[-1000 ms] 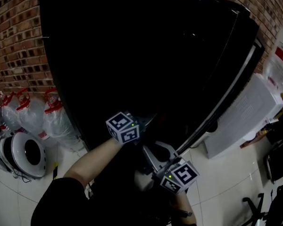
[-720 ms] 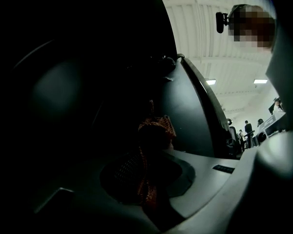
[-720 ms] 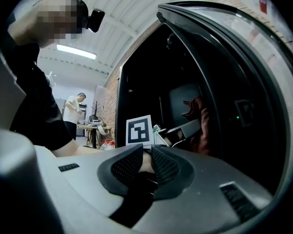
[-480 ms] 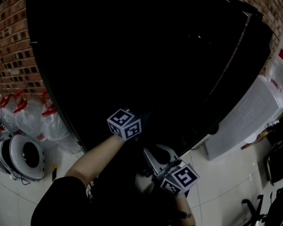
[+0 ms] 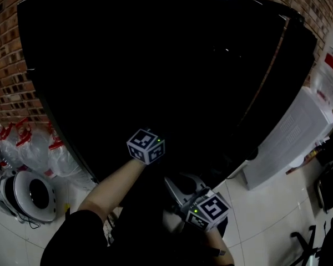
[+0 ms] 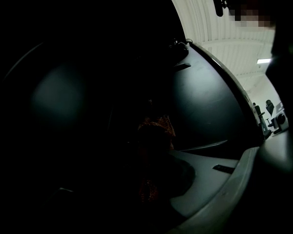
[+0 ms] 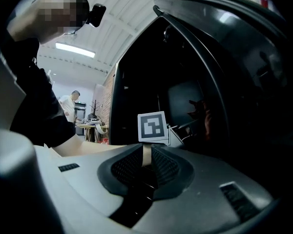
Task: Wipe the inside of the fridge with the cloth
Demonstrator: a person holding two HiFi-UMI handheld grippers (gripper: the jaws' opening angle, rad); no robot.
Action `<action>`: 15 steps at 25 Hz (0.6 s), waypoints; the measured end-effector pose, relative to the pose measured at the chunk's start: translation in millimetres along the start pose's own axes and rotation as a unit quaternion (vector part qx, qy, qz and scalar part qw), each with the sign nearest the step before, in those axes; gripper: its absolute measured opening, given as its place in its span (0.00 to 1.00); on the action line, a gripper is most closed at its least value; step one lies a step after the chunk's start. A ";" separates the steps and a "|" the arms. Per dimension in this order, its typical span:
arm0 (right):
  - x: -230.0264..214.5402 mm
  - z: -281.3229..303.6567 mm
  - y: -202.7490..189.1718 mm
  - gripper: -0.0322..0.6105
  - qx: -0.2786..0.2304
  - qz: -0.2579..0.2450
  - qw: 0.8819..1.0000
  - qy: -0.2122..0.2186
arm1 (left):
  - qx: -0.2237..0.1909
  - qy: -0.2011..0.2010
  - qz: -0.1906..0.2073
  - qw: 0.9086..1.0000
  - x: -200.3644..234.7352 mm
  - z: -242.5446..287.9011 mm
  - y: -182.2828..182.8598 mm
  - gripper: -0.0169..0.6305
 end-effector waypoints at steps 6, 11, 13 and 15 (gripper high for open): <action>-1.6 6.0 2.5 0.14 -0.008 0.024 1.000 0.001 | 0.005 0.037 0.012 0.999 21.6 18.5 -4.2 0.10; -4.2 7.5 3.6 0.14 -0.005 0.016 1.000 -0.004 | 0.008 0.059 0.024 0.998 42.4 33.1 -8.6 0.10; -7.1 6.4 4.0 0.14 -0.006 0.017 1.000 -0.009 | 0.011 0.068 0.028 0.997 50.0 37.2 -11.1 0.10; -9.8 5.4 4.7 0.14 -0.007 0.018 1.000 -0.013 | 0.012 0.074 0.031 0.997 55.6 40.9 -13.0 0.10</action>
Point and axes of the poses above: the fingertips, and each gripper's own axes: z forward along the fingers, x to its left, y out of its top, the point moved 8 cm from there along -z, backward along the fingers, and after that the axes turned 9 degrees about -x, right-handed, at the moved point
